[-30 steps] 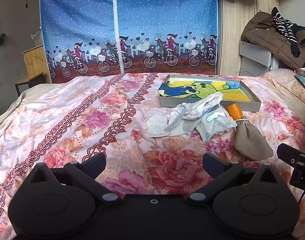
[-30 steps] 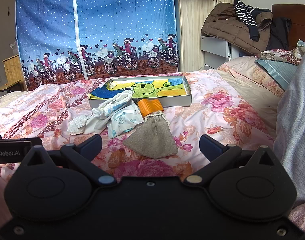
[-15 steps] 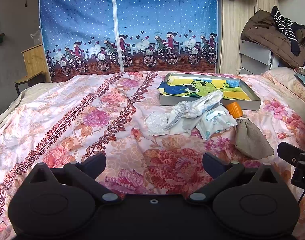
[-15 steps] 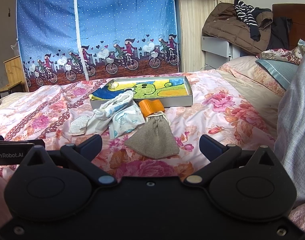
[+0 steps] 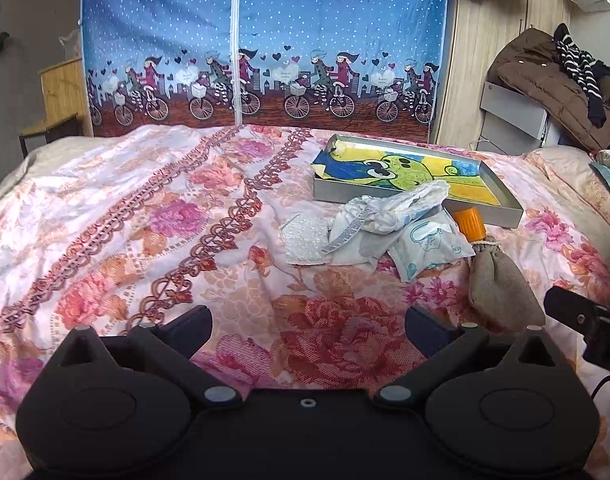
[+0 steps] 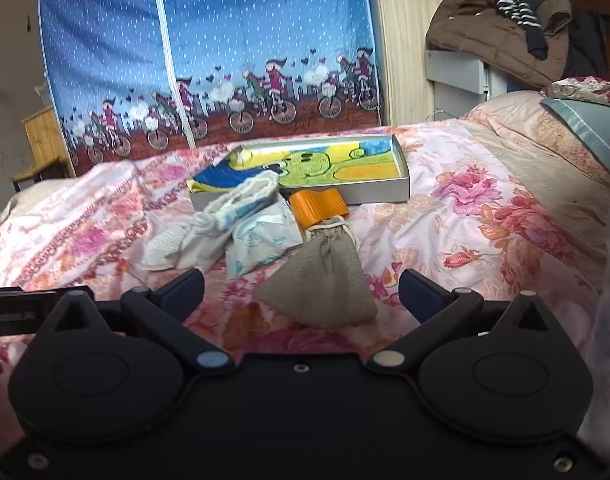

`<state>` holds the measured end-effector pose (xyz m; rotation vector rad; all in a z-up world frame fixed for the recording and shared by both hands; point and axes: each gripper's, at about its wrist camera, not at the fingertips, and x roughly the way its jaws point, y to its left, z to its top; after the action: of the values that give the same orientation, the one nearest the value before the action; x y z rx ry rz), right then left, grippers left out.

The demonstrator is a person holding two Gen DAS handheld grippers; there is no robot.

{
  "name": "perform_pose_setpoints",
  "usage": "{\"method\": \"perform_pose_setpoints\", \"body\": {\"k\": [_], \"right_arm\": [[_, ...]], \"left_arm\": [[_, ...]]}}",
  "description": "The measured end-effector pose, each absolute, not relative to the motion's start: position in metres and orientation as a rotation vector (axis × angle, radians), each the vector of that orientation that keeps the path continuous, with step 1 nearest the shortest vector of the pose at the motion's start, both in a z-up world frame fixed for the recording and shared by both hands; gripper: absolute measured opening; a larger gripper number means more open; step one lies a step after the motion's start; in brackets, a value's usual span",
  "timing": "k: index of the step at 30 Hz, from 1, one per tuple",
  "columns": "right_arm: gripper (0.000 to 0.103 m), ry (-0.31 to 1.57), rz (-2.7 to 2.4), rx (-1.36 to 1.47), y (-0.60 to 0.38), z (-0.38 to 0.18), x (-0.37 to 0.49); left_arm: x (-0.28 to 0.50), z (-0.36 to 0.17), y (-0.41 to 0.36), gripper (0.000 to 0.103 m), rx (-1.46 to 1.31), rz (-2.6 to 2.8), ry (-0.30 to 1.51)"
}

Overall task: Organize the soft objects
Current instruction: 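Grasp the beige drawstring pouch with the right tool while the left tool grasps a white wipes packet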

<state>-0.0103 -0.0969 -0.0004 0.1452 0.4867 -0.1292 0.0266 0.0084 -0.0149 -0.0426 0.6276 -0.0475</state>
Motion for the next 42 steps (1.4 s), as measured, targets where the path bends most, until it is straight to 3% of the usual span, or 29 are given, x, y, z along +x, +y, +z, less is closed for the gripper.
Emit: {"method": "perform_pose_setpoints", "body": {"k": [14, 21, 29, 40, 42], "right_arm": [[0.103, 0.680, -0.024, 0.002, -0.113, -0.040, 0.070], [0.103, 0.721, 0.049, -0.015, -0.106, -0.047, 0.089], [0.102, 0.715, 0.063, -0.001, -0.099, -0.044, 0.087], [0.093, 0.716, 0.055, 0.061, -0.121, -0.054, 0.098], [0.084, 0.708, 0.051, 0.065, -0.120, -0.054, 0.097]], "left_arm": [[0.107, -0.043, -0.013, 0.102, -0.158, -0.311, 0.582], [0.172, -0.074, -0.035, 0.100, -0.170, -0.416, 0.682], [0.201, -0.093, -0.038, 0.090, -0.291, -0.526, 0.792], [0.232, -0.108, -0.053, 0.089, -0.355, -0.539, 0.833], [0.238, -0.109, -0.056, 0.089, -0.362, -0.534, 0.828]]}}
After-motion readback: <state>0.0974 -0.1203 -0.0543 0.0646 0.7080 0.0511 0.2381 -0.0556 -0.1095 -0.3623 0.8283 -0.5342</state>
